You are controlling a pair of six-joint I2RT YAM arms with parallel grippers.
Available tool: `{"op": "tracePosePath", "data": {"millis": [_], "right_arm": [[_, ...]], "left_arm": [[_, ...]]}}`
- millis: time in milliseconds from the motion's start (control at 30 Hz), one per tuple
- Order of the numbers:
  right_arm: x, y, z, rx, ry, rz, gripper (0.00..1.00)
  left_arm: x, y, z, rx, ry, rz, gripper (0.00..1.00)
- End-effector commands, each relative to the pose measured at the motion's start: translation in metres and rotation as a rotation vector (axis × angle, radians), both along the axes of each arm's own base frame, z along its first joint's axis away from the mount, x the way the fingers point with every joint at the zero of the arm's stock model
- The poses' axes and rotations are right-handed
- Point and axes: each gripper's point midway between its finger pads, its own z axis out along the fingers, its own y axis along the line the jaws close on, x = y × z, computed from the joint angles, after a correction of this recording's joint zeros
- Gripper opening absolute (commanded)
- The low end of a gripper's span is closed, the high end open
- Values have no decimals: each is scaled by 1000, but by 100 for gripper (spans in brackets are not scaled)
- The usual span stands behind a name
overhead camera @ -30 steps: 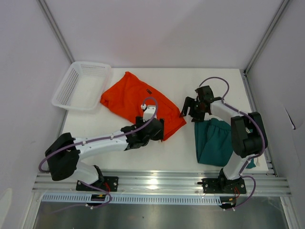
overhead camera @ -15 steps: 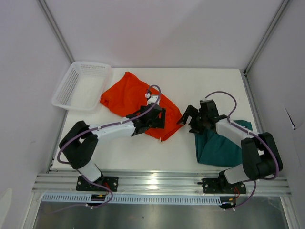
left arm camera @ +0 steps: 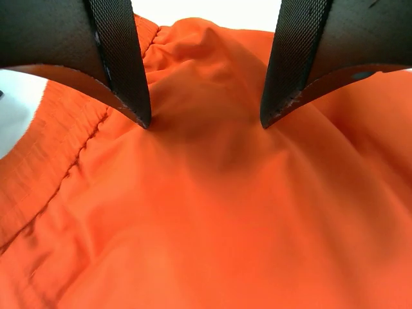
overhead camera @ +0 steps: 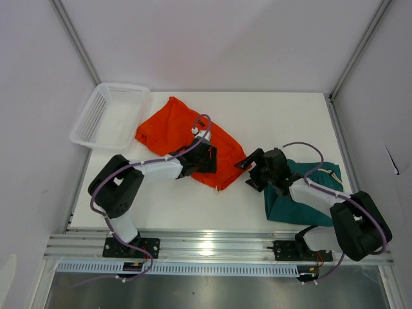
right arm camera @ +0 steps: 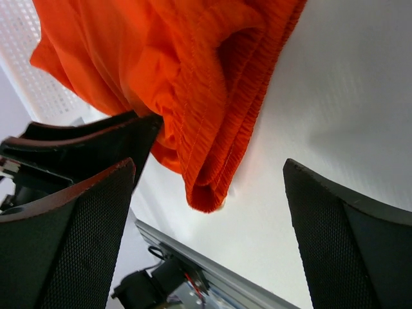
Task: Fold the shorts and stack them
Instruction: Fold the shorts
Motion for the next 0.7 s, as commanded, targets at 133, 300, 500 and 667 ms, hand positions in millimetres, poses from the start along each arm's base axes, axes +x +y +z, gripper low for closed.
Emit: {"op": "tracePosePath", "data": {"millis": [133, 300, 500, 667], "right_arm": [[14, 16, -11, 159, -17, -93, 93], [20, 28, -21, 181, -21, -75, 91], [26, 30, -35, 150, -15, -82, 90], [31, 29, -40, 147, -43, -99, 86]], "left_arm": [[-1, -13, -12, -35, 46, -18, 70], [-4, -11, -23, -20, 75, -8, 68], [-13, -11, -34, -25, 102, -21, 66], [-17, -10, -38, -23, 107, -26, 65]]}}
